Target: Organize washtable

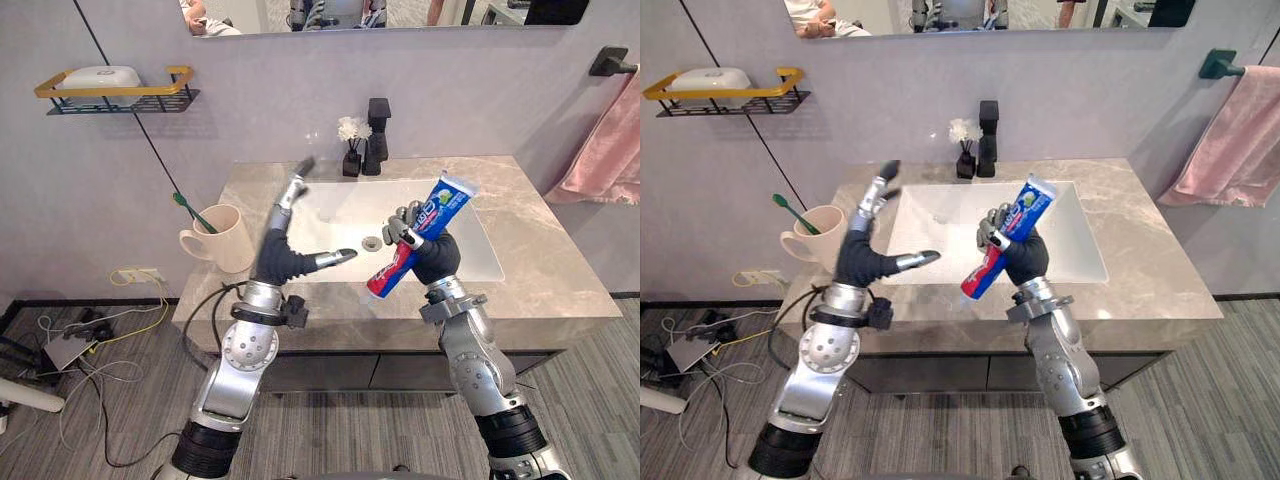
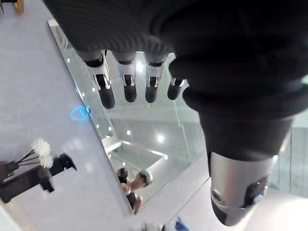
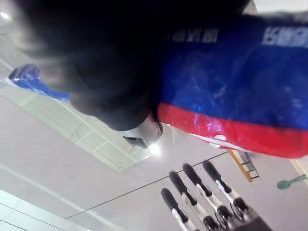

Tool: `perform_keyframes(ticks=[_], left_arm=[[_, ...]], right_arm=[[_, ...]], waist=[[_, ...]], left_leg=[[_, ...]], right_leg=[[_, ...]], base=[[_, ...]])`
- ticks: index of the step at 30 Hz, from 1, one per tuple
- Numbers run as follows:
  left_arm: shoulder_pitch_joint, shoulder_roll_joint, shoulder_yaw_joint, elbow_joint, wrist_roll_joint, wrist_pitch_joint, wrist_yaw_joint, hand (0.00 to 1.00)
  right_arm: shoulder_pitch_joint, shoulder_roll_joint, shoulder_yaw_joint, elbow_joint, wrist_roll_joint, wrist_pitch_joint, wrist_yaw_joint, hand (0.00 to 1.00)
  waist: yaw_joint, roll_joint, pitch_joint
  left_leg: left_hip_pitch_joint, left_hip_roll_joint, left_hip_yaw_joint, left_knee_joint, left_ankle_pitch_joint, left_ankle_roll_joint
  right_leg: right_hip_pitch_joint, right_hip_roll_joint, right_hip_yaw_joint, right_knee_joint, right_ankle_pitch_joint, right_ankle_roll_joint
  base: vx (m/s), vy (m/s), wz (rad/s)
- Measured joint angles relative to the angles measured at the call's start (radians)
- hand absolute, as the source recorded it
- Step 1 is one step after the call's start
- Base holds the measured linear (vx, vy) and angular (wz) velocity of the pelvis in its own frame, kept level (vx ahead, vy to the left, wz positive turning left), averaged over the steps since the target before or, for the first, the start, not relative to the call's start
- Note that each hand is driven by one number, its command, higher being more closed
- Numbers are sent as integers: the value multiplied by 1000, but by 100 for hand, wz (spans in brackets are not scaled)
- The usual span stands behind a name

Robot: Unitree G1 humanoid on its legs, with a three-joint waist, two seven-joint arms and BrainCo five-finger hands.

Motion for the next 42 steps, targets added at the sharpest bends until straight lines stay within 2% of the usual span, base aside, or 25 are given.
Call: perform_keyframes(ticks=[4,12,15,20,22,25,33,42], left_arm=[[28,-11,52,-20,-30,-1,5,0],[107,-78,290,3,-157,-1,53,0],[141,-113,401,62,-177,2,90,0],[185,-150,522,179,-203,6,119,0],[201,-158,550,238,-240,7,129,0],[243,-177,608,346,-288,20,130,0],[292,-195,638,602,-297,65,108,0],[291,-195,598,862,-203,94,37,0]], right_arm=[[8,25,-35,-12,-26,-9,-1,100],[62,34,-133,-12,-72,-19,-18,100],[75,51,-166,-12,-84,-26,-19,100],[97,70,-216,-12,-97,-32,-20,100],[107,69,-234,-12,-104,-32,-20,100],[125,70,-236,-15,-106,-32,-20,100],[141,70,-250,-15,-105,-32,-16,100],[168,70,-252,-15,-105,-33,-15,100]], waist=[[1,1,0],[4,2,0],[5,3,0],[16,3,0],[27,3,0],[28,3,0],[30,3,-1],[31,2,-2]], left_leg=[[1,-1,-6,-1,2,1],[10,-3,-18,-29,16,-1],[10,-2,-17,-34,16,-2],[9,-2,-17,-40,16,-2],[10,-3,-17,-42,16,-2],[10,-3,-18,-44,16,-2],[8,-3,-24,-48,16,-2],[6,-3,-30,-48,16,-2]], right_leg=[[4,-1,-7,0,0,0],[12,0,-21,-13,0,0],[13,1,-22,-20,0,0],[12,1,-25,-22,0,0],[12,1,-25,-22,0,0],[12,1,-27,-22,-1,1],[11,1,-33,-23,-2,2],[13,0,-50,-23,-3,3]], base=[[0,0,5],[-7,-6,4],[0,0,0],[0,0,0],[-15,-9,0],[-34,-17,1],[-38,-19,2],[-12,-8,1]])
